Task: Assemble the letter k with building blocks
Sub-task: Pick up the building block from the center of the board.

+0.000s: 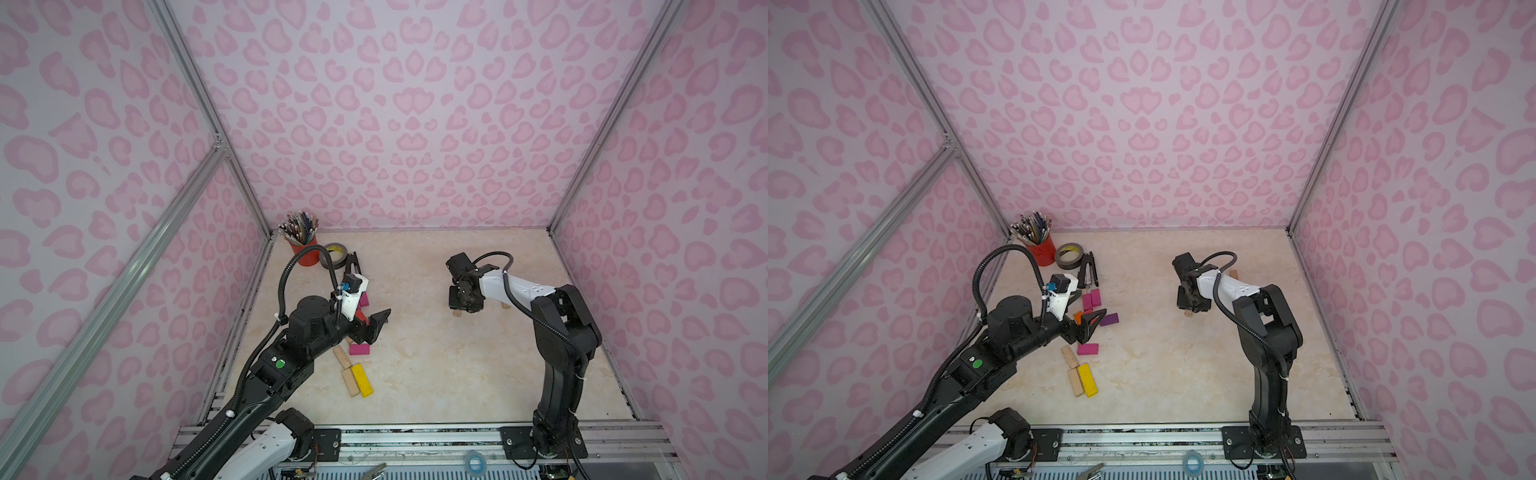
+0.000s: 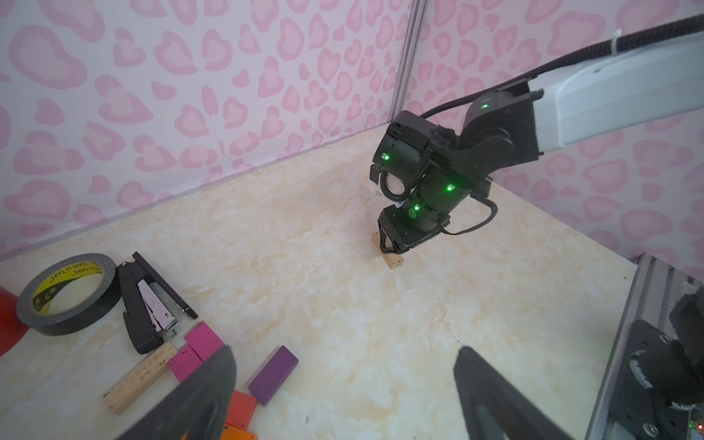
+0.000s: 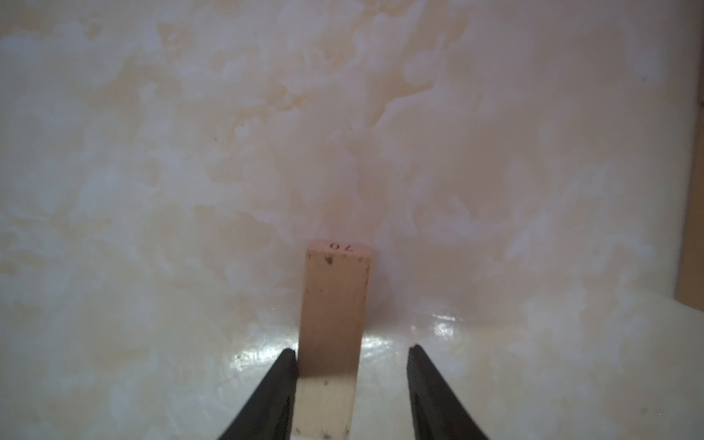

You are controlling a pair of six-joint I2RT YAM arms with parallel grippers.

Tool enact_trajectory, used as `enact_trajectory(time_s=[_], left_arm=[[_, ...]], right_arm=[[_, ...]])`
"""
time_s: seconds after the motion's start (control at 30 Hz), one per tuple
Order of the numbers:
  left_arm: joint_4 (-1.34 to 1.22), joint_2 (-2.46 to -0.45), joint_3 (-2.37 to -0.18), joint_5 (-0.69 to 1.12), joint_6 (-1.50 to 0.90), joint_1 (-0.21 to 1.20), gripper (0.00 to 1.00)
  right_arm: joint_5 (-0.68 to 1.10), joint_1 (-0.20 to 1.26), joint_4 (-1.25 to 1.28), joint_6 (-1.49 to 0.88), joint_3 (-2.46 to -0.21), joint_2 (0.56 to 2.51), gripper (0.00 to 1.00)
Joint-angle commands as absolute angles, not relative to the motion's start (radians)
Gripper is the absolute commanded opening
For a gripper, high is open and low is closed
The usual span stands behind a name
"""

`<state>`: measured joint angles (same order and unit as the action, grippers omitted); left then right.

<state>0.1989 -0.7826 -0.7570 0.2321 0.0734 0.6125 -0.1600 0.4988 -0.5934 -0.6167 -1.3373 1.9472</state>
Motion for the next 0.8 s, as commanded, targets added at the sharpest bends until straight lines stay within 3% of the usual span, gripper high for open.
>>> enact_trajectory(time_s=[0.0, 0.23, 0.33, 0.5, 0.77], left_arm=[[0.201, -0.773, -0.755, 0.282, 0.152, 0.611, 0.90], [0.186, -0.755, -0.725, 0.397, 0.234, 0.616, 0.89], [0.189, -0.747, -0.724, 0.384, 0.246, 0.618, 0.90], [0.183, -0.735, -0.710, 0.423, 0.294, 0.624, 0.98], [0.155, -0.748, -0.703, 0.467, 0.377, 0.669, 0.98]], right_arm=[[-0.160, 0.500, -0.597, -0.615, -1.347, 1.971, 0.44], [-0.153, 0.500, -0.597, -0.612, -1.361, 1.999, 0.38], [-0.158, 0.499, -0.598, -0.610, -1.361, 2.000, 0.30], [-0.155, 0.487, -0.605, -0.564, -1.339, 1.972, 0.23], [-0.128, 0.382, -0.603, -0.226, -1.182, 1.736, 0.19]])
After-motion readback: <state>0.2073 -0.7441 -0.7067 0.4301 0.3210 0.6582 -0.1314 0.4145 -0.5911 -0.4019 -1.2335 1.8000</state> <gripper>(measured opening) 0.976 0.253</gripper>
